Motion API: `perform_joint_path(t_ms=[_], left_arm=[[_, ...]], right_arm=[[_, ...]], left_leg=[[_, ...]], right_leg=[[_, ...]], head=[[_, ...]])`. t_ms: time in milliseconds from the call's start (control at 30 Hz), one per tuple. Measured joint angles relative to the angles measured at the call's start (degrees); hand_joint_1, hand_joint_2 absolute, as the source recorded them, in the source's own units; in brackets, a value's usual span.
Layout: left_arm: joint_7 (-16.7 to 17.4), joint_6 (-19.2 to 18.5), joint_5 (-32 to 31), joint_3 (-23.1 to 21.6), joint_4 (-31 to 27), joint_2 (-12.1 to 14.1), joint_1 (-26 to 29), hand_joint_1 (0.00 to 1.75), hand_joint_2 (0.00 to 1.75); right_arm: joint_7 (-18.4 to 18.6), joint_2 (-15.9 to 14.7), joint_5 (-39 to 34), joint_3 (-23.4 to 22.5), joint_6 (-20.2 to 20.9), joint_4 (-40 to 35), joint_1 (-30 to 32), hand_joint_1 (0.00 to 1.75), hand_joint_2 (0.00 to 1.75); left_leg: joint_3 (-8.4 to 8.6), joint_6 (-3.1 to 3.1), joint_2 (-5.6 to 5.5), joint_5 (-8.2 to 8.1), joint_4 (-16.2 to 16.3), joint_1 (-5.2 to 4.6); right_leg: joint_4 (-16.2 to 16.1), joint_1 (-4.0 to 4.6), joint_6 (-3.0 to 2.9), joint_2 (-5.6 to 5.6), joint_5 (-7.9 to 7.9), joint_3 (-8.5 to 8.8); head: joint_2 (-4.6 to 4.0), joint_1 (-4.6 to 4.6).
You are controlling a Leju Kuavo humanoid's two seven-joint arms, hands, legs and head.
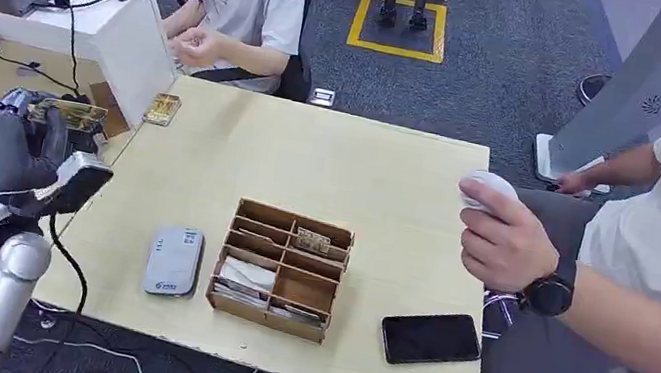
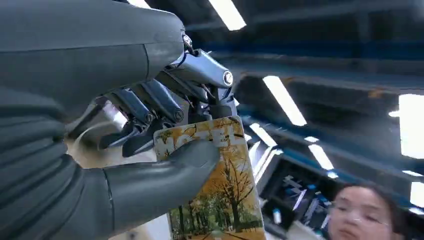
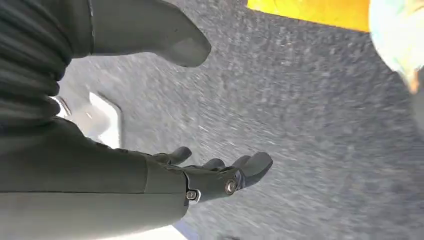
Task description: Pass the card to the sensor for recognition and then transmit it.
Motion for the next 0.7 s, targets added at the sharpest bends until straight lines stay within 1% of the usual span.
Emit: perform_joint_path(t_ms=[200,367,433,533,633,700], left_arm=[[0.0,0.2,-1.2,-0.4,0.0,0.9,-1.2,1.75,1.75],[0.2,1.8,-4.6,-1.1,1.4,1.7,-3.3,1.75,1.75],[0.2,2.1,-4.7,-1.2,2.2,1.7,-4.8,1.75,1.75],[0.7,2.2,-6.6,-1.3,3.1,1.7,-6.4,1.75,1.75],[0.7,2.2,-9.0,-1.2,3.9,1.7,-7.2,1.75,1.75],[0.6,2.2,-9.5,-1.2,4.4,1.7,-7.7,1.75,1.75]], right_arm=[[-0.1,-0.3,0.6,0.0,0.2,-0.3,-0.2,0.0,1.75],[0.9,-0.5,3.1,0.0,0.5,-0.4,-0.2,0.0,1.75],[1.1,-0.5,3.6,0.0,0.6,-0.5,-0.2,0.0,1.75],[1.5,-0.5,4.0,0.0,0.7,-0.7,-0.2,0.0,1.75],[1.7,-0.5,4.8,0.0,1.2,-0.9,-0.2,0.0,1.75],[1.7,-0.5,4.8,0.0,1.2,-1.1,-0.3,0.0,1.75]], left_leg=[[0.01,0.0,-0.01,0.0,0.0,0.02],[0.0,0.0,-0.01,0.01,0.0,0.02],[0.0,0.0,-0.02,0.01,0.0,0.01],[0.0,0.0,0.0,0.01,0.0,0.01],[0.0,0.0,-0.01,0.01,0.0,0.01],[0.0,0.0,-0.01,0.01,0.0,0.01]], right_leg=[[0.0,0.01,0.0,-0.01,0.0,-0.01],[0.0,0.01,0.0,-0.01,0.0,-0.01],[0.0,0.01,0.0,-0.02,0.01,0.0],[0.0,0.01,-0.01,0.01,0.03,-0.01],[0.0,0.01,-0.01,0.0,0.03,-0.01],[0.0,0.01,-0.01,0.0,0.03,-0.01]], head=[[0.0,0.0],[0.0,0.0],[0.0,0.0],[0.0,0.0],[0.0,0.0],[0.0,0.0]])
